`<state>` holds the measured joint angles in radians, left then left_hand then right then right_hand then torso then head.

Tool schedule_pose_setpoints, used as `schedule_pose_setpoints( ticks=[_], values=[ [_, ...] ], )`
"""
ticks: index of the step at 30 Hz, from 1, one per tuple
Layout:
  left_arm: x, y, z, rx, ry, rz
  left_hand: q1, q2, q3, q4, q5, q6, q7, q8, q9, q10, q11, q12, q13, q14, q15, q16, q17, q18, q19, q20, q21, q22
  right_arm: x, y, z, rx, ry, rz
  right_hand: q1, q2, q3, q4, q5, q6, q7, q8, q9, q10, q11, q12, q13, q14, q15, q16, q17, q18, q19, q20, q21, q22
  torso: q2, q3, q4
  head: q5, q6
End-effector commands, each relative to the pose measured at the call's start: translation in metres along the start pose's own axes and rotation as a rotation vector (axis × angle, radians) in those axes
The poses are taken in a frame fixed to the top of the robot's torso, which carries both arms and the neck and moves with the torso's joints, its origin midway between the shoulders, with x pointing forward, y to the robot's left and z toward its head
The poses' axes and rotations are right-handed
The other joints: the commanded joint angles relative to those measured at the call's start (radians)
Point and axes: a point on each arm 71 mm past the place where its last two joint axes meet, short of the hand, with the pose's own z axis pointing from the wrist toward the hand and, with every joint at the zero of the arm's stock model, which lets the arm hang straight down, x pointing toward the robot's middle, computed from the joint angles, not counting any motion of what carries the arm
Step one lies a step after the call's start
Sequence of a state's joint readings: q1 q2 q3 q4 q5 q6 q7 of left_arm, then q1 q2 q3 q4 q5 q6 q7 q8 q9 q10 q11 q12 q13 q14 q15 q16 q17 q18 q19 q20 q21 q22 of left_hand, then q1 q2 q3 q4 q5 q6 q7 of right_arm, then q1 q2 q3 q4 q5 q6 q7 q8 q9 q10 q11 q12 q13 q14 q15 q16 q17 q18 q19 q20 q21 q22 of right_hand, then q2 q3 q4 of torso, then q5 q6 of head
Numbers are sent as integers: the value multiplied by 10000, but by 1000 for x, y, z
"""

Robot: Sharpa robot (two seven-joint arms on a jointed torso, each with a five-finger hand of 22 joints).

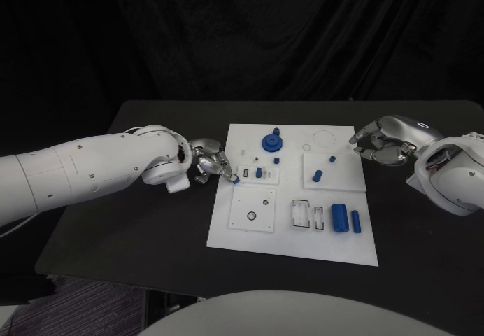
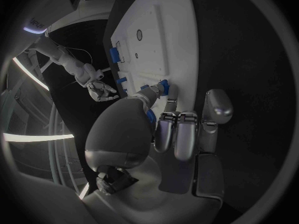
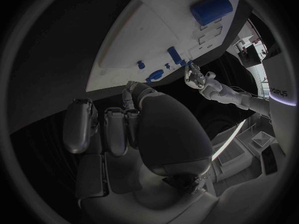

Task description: Assemble the parts on the task board

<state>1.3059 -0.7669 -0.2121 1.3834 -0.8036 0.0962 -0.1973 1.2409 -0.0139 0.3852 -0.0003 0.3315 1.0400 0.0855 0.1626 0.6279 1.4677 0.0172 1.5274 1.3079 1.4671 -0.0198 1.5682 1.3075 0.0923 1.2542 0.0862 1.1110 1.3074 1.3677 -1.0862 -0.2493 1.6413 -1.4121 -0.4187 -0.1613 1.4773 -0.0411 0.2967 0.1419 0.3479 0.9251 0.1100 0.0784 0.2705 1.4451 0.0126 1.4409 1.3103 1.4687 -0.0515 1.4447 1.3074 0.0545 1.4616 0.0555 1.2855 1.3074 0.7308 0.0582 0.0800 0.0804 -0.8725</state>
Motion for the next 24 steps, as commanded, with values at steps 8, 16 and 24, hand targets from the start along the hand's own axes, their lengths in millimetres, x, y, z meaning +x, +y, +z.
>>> schedule_pose_setpoints(
  ticks=[8, 16, 24],
  values=[
    [2, 0, -1, 73, -35, -1013, 134, 17, 64, -161, -39, 136, -81, 146, 103, 387, -26, -106, 2187, 1037, -29, 26, 2632, 162, -175, 30, -157, 1189, 2, -1, -1, 209, 149, -28, 58, -9, 55, -51, 52, 45, -24, 0, 4, -16, -66, -27, 1066, 675, -77, -39, 1330, 111, -27, -41, -64, 1741, 1, -3, 1, -20, -2],
    [0, 1, -3, 123, -267, -1379, 282, 3, 234, -384, 72, 154, -54, 334, 230, 344, -16, -152, 2152, 1037, -21, 26, 2632, 168, -236, 39, -190, 1187, 2, -2, -1, 237, 166, -32, 66, -12, 62, -67, 52, 51, -33, 2, 5, -5, -73, -17, 1077, 676, -82, -35, 1334, 110, -25, -45, -61, 1742, -3, -1, -3, -18, -2],
    [0, 1, -6, 233, -448, -1683, 310, -1, 386, -475, 81, 219, -54, 466, 301, 358, -17, -145, 2158, 1037, -21, 26, 2632, 158, -213, 41, -132, 1204, 2, -2, -1, 260, 203, -40, 73, -15, 70, -83, 50, 59, -42, 5, 6, 6, -80, -7, 1088, 677, -88, -32, 1337, 110, -24, -49, -60, 1743, 0, -1, -5, -24, -2]
  ],
)
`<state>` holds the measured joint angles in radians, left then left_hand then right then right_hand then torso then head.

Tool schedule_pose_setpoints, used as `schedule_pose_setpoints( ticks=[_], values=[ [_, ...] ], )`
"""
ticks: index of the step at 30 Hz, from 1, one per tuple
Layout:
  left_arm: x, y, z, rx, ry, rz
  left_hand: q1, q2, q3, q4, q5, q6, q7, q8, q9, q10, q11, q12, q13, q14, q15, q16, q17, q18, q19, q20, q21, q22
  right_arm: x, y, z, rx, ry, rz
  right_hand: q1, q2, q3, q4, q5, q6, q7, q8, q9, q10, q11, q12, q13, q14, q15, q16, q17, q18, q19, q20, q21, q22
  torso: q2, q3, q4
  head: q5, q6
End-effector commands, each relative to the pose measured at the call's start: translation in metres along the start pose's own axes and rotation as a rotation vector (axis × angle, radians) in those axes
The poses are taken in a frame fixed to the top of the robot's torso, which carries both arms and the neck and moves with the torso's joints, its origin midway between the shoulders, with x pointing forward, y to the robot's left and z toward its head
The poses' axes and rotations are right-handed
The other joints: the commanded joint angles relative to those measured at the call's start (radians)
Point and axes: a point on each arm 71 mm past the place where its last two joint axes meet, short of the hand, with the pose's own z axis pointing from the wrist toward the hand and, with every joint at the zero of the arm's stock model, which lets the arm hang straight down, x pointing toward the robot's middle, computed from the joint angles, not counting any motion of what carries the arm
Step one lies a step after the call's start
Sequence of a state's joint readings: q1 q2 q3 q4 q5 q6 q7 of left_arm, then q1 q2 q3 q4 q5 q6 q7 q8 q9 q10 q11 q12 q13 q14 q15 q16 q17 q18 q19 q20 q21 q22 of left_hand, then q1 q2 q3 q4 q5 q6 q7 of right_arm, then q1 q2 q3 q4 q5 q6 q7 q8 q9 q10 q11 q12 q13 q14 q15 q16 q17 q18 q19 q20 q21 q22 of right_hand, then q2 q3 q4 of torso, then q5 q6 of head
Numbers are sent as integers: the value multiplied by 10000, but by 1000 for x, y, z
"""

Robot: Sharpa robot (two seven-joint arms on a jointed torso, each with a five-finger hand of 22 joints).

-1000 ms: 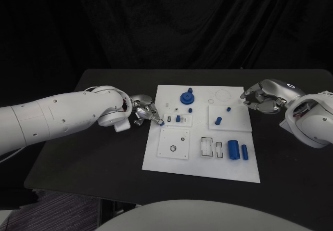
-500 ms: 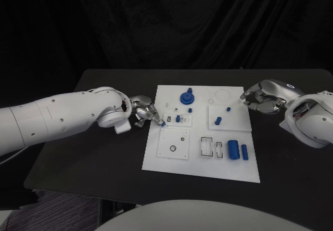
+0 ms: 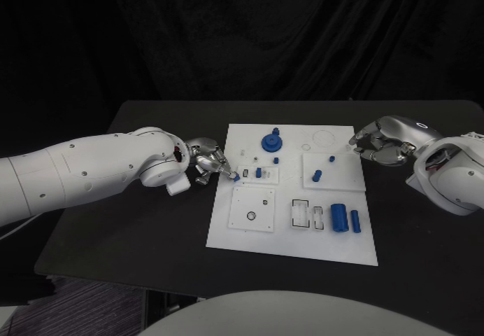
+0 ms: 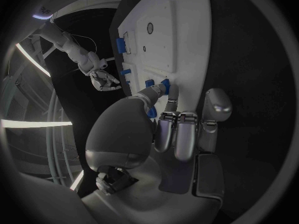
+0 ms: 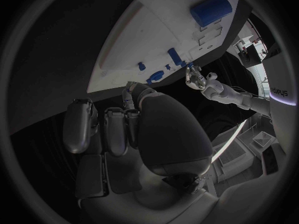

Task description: Assemble the parts on the task board

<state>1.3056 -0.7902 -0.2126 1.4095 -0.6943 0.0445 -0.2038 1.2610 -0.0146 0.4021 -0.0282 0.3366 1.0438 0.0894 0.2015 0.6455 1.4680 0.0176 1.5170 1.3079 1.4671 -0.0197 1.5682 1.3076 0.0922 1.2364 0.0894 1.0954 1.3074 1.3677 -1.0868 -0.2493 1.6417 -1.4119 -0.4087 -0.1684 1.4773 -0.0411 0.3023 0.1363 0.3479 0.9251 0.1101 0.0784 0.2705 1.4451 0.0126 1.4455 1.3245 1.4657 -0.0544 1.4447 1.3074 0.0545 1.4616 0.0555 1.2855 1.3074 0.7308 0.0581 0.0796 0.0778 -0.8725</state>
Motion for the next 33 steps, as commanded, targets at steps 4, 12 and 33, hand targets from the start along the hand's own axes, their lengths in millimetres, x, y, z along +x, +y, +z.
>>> schedule_pose_setpoints(
  ticks=[4, 12, 33],
  values=[
    [1, -2, -3, 313, -365, -608, 73, -30, 318, -235, 114, 205, -97, 152, 163, 451, -26, 39, 2221, 1037, -26, 26, 2632, 155, -19, 6, 64, 1214, 1, -2, -1, 200, 114, -28, 72, -16, 13, -26, 50, 59, -43, 5, 6, 6, -80, -53, 947, 706, -58, -33, 1337, 110, -24, -49, -60, 1743, -2, -3, -2, -10, -2],
    [3, -7, -9, 701, -1010, -1023, -50, -102, 620, -319, 502, 165, -96, 351, 270, 686, -45, 239, 2380, 1037, -49, 26, 2632, 123, 97, -17, 282, 1265, 1, -1, 0, 204, 112, -27, 76, -19, 19, -38, 49, 63, -49, 6, 7, 5, -86, -54, 944, 704, -63, -41, 1328, 109, -22, -52, -57, 1745, -8, -5, -5, -3, -2],
    [7, -30, -11, 2029, -3105, 1288, -65, 154, 775, -200, 1418, -750, 40, 1106, 852, 1011, 36, 524, 2617, 1037, -16, 26, 2632, 41, 334, -9, 813, 1360, 1, 0, 0, 180, 72, 106, 60, -35, 17, -49, 44, 68, -55, 7, 7, 9, -94, -53, 945, 705, -73, -38, 1331, 108, -20, -61, -56, 1746, -10, 11, -21, 19, -2]
  ],
)
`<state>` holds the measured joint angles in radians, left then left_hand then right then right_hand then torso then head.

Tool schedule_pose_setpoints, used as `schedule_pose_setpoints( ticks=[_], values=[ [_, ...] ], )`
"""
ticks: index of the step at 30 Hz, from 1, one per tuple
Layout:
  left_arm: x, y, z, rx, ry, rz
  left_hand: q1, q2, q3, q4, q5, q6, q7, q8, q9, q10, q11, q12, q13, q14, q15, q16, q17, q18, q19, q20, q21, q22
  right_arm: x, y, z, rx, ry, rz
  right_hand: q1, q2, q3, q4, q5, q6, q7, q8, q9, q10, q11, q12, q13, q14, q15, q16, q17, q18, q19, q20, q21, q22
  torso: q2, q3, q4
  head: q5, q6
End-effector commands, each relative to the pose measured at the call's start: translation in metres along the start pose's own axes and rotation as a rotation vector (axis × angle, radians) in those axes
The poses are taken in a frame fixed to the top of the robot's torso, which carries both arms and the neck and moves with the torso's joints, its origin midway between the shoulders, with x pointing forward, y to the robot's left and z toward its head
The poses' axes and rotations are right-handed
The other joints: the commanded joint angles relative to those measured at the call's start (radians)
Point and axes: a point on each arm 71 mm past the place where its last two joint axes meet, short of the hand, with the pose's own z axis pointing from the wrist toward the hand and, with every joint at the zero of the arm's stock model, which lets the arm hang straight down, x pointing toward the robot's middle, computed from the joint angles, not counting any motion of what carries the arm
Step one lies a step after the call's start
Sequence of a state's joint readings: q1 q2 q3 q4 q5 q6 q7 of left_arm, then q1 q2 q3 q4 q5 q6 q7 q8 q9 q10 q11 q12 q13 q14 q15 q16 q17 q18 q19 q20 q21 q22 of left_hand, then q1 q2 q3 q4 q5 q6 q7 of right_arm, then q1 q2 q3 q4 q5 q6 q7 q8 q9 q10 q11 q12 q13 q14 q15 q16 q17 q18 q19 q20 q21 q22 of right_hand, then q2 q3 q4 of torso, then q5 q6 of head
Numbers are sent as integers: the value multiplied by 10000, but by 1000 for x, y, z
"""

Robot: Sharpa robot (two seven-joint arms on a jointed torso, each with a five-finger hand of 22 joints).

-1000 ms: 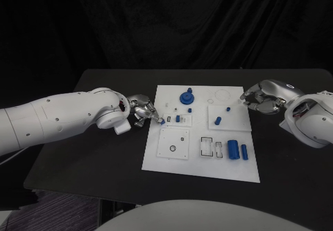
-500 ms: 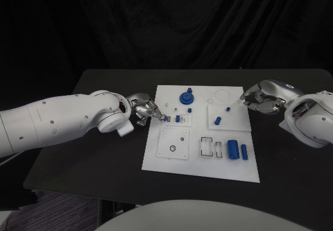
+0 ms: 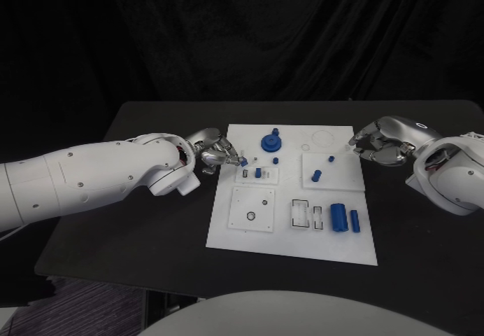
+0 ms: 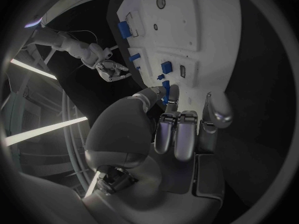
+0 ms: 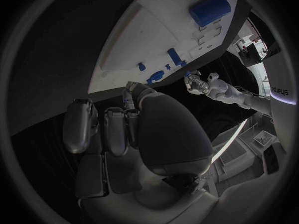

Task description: Assemble the parts on the task board

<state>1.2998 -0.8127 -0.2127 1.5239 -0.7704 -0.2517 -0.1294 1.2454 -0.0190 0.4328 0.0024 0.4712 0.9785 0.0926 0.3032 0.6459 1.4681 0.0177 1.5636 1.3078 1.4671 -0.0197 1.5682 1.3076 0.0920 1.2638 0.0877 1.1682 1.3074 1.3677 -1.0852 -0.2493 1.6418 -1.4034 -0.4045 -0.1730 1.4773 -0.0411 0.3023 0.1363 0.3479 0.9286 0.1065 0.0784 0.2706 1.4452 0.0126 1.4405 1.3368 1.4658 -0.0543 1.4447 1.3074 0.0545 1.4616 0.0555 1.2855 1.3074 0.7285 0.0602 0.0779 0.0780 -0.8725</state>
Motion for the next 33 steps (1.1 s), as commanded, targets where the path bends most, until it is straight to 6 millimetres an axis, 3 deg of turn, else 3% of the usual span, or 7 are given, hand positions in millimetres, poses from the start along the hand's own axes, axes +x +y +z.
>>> schedule_pose_setpoints(
  ticks=[1, 5, 10, 15, 33],
  values=[
    [0, -6, 0, 756, -751, 1112, 85, 205, 473, -501, 179, -166, 12, 193, 918, 1021, 39, 67, 2626, 1037, -12, 26, 2632, 42, 65, 11, 108, 1362, 1, 0, 0, 105, 12, 35, 60, -36, 18, -50, 44, 33, -19, 7, 7, 8, -94, -3, 822, 705, -74, -38, 1331, 109, -20, -60, -56, 1746, 11, -9, -7, 26, -2],
    [2, -4, 1, 738, -695, 1225, 52, 195, 468, -494, 356, -275, 11, 389, 1036, 1027, 38, 72, 2630, 1037, -13, 26, 2632, 35, 95, 15, 180, 1373, 1, 1, 0, 84, 7, 40, 43, -46, 11, -48, 41, 36, -19, 7, 7, 8, -95, -3, 821, 705, -77, -36, 1334, 109, -20, -64, -57, 1747, 11, -14, 4, 31, -2],
    [3, 0, 3, 790, -672, 898, -3, 188, 443, -455, 335, -314, 6, 484, 1086, 1027, 38, 72, 2630, 1037, -10, 26, 2632, 34, 92, 18, 192, 1372, 1, 0, 0, 88, -8, 41, 43, -46, 11, -48, 41, 36, -19, 7, 7, 8, -95, -3, 821, 705, -77, -36, 1334, 109, -20, -64, -57, 1747, 8, -17, 32, 9, -2],
    [2, 3, 4, 1130, -849, 786, -26, 216, 482, -415, 455, -425, 5, 597, 1142, 1027, 35, 72, 2630, 1037, -9, 26, 2632, 6, 166, 20, 322, 1411, 1, 0, 0, 73, -29, 46, 43, -46, 11, -48, 41, 36, -19, 7, 7, 8, -95, -3, 821, 705, -77, -36, 1334, 109, -20, -64, -57, 1747, 17, -15, 22, 7, -2],
    [6, 8, 9, 2167, -1355, 2390, 76, 212, 587, -380, 439, -559, 0, 786, 1208, 1027, 20, 72, 2630, 1037, -30, 26, 2632, -114, 569, 8, 883, 1579, 1, -2, 0, 27, -90, 42, 22, -47, 14, -50, 44, 48, -23, 11, 9, 14, -100, 1, 825, 707, -83, -34, 1335, 109, -20, -70, -64, 1746, -7, -14, 33, 16, -2]
  ],
)
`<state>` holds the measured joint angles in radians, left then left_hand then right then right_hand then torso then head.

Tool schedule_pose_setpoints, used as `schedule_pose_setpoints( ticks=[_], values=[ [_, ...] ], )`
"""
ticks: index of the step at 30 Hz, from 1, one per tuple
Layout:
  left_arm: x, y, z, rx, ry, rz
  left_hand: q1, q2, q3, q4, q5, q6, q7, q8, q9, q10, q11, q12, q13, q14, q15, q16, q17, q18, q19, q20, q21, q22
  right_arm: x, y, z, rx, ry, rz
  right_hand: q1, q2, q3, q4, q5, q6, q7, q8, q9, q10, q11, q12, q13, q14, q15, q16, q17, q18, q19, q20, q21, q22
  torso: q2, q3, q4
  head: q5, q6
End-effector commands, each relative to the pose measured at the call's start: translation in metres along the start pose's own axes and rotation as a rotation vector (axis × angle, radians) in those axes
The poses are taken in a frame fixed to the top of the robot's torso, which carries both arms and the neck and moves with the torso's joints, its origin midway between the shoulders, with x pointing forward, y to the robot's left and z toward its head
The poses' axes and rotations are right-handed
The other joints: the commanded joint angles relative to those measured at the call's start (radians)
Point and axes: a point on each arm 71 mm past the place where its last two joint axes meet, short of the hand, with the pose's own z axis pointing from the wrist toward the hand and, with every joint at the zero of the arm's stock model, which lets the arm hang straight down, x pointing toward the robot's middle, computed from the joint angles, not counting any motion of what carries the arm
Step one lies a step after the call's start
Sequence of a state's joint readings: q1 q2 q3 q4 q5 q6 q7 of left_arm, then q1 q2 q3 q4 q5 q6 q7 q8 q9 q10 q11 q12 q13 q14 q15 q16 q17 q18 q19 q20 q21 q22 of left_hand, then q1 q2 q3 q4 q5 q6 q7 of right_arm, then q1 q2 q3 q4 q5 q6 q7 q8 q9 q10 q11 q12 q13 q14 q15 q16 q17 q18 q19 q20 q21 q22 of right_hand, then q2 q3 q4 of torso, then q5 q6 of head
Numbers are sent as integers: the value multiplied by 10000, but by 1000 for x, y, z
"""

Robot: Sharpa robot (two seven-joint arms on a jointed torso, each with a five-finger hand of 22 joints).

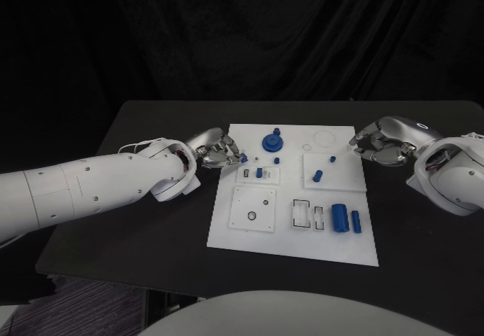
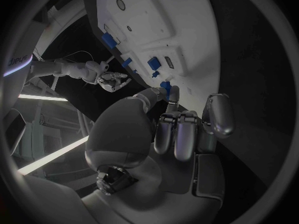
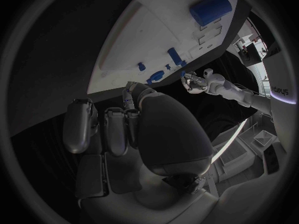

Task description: Assemble the parts on the task board

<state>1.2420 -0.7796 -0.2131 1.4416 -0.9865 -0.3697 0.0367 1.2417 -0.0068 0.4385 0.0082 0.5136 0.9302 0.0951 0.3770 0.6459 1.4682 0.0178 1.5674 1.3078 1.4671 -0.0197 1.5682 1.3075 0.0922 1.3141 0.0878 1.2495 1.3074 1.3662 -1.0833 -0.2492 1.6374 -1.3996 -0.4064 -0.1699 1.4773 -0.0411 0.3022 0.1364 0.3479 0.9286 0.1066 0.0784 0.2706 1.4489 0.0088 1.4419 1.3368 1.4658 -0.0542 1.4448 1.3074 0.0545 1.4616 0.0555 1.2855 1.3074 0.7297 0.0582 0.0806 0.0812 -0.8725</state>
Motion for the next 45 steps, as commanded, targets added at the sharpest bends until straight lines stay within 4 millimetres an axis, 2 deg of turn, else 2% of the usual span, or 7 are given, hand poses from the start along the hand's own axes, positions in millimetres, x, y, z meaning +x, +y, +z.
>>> schedule_pose_setpoints(
  ticks=[1, 19, 23, 25, 27, 30, 45],
  values=[
    [2, -4, 0, 491, -136, 461, 113, 89, 529, -437, 15, -76, -24, 48, 1208, 1026, 19, 34, 2630, 1037, -30, 26, 2633, -115, 66, 7, 70, 1579, 0, -1, -1, 21, -83, 13, 22, -47, 15, -50, 44, 48, -23, 11, 8, -23, -63, -13, 825, 707, -83, -34, 1335, 109, -20, -71, -64, 1746, -24, 6, 9, -16, -2],
    [11, -4, -7, 268, 432, 377, 119, 49, 533, -385, -193, -117, -26, 130, 1208, 1026, 21, 34, 2630, 1037, -32, 26, 2633, -107, 50, 3, 72, 1564, 1, -2, -1, 62, -63, 7, 22, -47, 15, -50, 44, 48, -23, 11, 8, -23, -63, -13, 825, 707, -83, -34, 1335, 109, -20, -71, -64, 1746, -16, 8, -11, 25, -2],
    [13, -4, -7, 478, 557, 372, 158, 52, 530, -310, -508, -181, -21, 170, 1173, 1026, 31, 34, 2630, 1037, -21, 26, 2633, -89, -29, 10, 7, 1534, 1, -2, -1, 57, -59, 6, 22, -47, 15, -50, 44, 48, -23, 11, 8, -23, -63, -13, 825, 707, -83, -34, 1335, 109, -20, -71, -64, 1746, 8, 4, -12, 61, -2],
    [13, -4, -7, 696, 563, 386, 170, 54, 529, -296, -572, -194, -19, 175, 1165, 1026, 32, 34, 2630, 1037, -18, 26, 2633, -85, -46, 12, -6, 1528, 1, -2, -1, 54, -59, 7, 22, -47, 15, -50, 44, 48, -23, 11, 8, -23, -63, -13, 825, 707, -83, -34, 1335, 109, -20, -71, -64, 1746, 13, 1, -15, 68, -2],
    [12, -4, -7, 1017, 518, 543, 283, 70, 517, -209, -906, -267, -1, 186, 1108, 1026, 52, 34, 2630, 1037, 6, 26, 2633, -97, -61, 28, 26, 1539, 1, -2, -1, 53, -58, 7, 22, -47, 15, -50, 44, 48, -23, 11, 8, -23, -63, -13, 825, 707, -83, -34, 1335, 109, -20, -71, -64, 1746, 20, -5, -12, 70, -2],
    [12, -4, -8, 1701, 289, 1001, 352, 61, 480, -126, -1072, -273, 5, 203, 1072, 1026, 63, 34, 2630, 1037, 23, 26, 2633, -129, 1, 42, 141, 1580, 1, -2, -1, 62, -58, 8, 22, -47, 15, -50, 44, 48, -23, 11, 8, -23, -63, -13, 825, 707, -83, -34, 1335, 109, -20, -71, -64, 1746, 25, -7, -5, 49, -2],
    [11, 1, -16, 4558, -1395, 3765, 574, -25, 383, 83, -1316, -230, -30, 242, 968, 1026, 53, 34, 2630, 1037, 40, 26, 2633, -188, 101, 57, 361, 1656, 2, -4, -2, 85, -29, 13, 0, -65, 25, -76, 50, 46, -26, 4, 5, -25, -68, -19, 818, 704, -91, -47, 1321, 109, -18, -82, -71, 1746, 14, -20, -12, 45, -2]
  ],
)
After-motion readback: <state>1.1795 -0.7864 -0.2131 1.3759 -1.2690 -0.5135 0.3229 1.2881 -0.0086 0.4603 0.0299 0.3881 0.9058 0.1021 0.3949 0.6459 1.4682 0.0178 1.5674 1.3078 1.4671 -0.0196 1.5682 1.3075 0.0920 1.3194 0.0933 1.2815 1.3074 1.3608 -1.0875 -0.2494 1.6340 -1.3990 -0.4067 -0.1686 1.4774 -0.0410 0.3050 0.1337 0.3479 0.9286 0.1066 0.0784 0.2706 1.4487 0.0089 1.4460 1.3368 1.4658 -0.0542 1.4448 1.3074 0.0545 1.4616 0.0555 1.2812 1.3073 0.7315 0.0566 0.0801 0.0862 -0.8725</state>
